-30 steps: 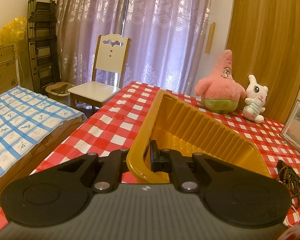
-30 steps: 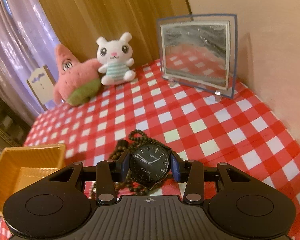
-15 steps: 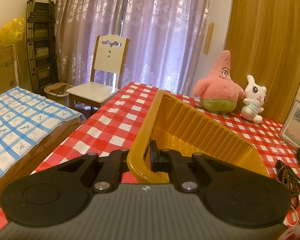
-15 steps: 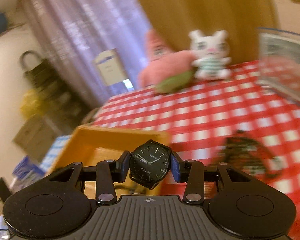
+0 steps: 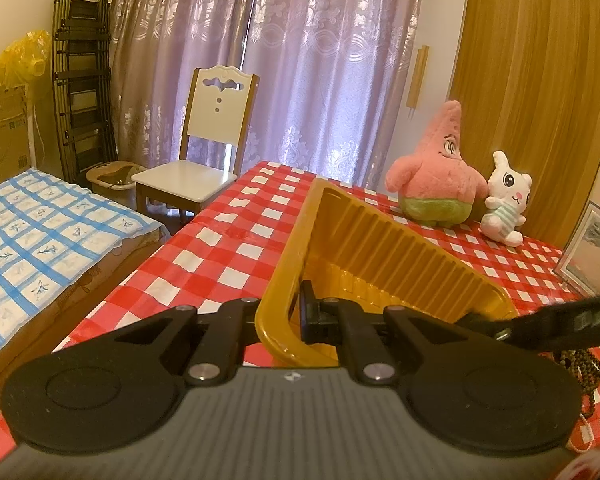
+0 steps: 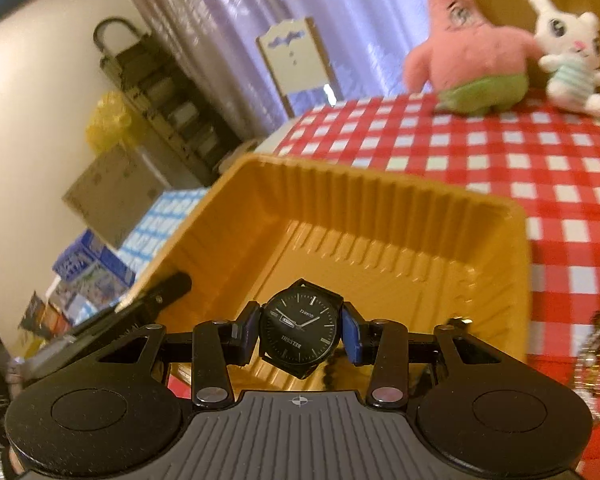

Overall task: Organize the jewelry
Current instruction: 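Carry the black wristwatch into the tray and open the right gripper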

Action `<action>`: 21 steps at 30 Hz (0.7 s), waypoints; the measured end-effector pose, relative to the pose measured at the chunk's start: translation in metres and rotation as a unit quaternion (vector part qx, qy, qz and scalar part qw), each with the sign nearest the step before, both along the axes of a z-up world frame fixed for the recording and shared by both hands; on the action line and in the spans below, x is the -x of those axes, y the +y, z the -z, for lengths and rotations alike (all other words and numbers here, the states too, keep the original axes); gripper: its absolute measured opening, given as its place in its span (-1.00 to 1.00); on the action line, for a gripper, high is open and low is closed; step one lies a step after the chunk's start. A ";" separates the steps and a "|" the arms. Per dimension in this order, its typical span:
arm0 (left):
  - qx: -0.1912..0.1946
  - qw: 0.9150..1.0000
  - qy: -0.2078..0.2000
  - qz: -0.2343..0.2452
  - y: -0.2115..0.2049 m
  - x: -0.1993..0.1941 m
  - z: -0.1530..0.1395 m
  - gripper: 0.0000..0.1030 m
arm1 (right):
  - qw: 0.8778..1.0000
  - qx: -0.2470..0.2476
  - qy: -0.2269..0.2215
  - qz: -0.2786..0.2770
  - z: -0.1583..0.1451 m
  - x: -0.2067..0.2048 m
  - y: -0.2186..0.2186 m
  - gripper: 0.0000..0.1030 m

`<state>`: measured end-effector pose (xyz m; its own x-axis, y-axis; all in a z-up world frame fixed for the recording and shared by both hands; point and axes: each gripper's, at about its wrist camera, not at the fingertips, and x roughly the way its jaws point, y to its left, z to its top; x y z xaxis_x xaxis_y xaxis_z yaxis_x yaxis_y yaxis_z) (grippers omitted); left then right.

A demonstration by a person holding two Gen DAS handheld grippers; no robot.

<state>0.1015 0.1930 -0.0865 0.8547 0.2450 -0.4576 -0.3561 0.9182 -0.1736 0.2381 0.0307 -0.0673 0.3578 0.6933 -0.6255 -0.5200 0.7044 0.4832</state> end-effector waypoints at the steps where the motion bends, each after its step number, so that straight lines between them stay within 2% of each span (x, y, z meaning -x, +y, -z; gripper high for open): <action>1: 0.000 1.000 0.000 0.001 0.000 0.000 0.000 -0.86 | 1.000 0.006 -0.001 -0.005 0.003 0.000 0.006 -0.17; 8: 0.003 1.000 0.002 0.005 0.003 -0.001 0.001 -0.86 | 0.999 0.027 0.001 -0.034 0.016 0.006 0.029 -0.17; 12: 0.003 1.000 0.003 0.005 0.004 -0.001 0.002 -0.87 | 0.999 0.035 0.010 -0.034 0.016 0.005 0.031 -0.05; 21: 0.006 1.000 0.004 0.002 0.005 -0.003 0.003 -0.86 | 1.000 0.020 0.015 -0.007 0.001 0.020 -0.010 -0.03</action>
